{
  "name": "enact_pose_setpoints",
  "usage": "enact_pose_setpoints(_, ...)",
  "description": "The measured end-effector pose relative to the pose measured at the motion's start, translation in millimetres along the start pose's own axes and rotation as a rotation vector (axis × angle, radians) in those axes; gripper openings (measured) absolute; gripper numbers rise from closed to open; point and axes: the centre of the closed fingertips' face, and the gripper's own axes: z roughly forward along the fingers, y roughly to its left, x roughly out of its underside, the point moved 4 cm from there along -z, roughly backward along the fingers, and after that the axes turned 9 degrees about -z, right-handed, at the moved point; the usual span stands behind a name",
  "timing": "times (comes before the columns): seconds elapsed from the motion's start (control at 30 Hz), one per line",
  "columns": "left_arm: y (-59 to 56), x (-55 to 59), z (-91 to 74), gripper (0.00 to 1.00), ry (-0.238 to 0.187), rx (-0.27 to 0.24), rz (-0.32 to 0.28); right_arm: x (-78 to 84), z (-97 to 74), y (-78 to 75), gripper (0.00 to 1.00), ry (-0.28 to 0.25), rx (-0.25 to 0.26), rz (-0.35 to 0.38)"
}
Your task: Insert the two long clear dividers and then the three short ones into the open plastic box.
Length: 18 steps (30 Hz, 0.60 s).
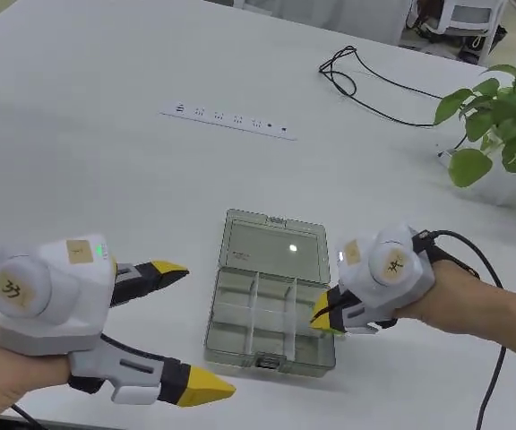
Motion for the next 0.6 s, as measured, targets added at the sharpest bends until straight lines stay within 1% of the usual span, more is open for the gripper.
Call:
enact_pose_setpoints(0.17,0.1,0.7,-0.2,0.96,0.002,-0.001,0.002,0.5,1.3,0.0,0.02,0.01,0.001,-0.006)
enact_pose_setpoints(0.4,0.2,1.9,-0.6,0.96,0.003,-0.002,-0.002,0.3,1.0,0.5,0.03,0.015,0.005,0.004)
enact_pose_setpoints(0.47,0.0,2.2,-0.8,0.96,0.004,-0.003,-0.002,0.0,0.8,0.9,0.03,0.019,0.009,-0.005)
enact_pose_setpoints(0.6,-0.5,2.4,-1.2,0.96,0.007,-0.003,0.001,-1.8,-2.8,0.4,0.07,0.005,0.025,0.007)
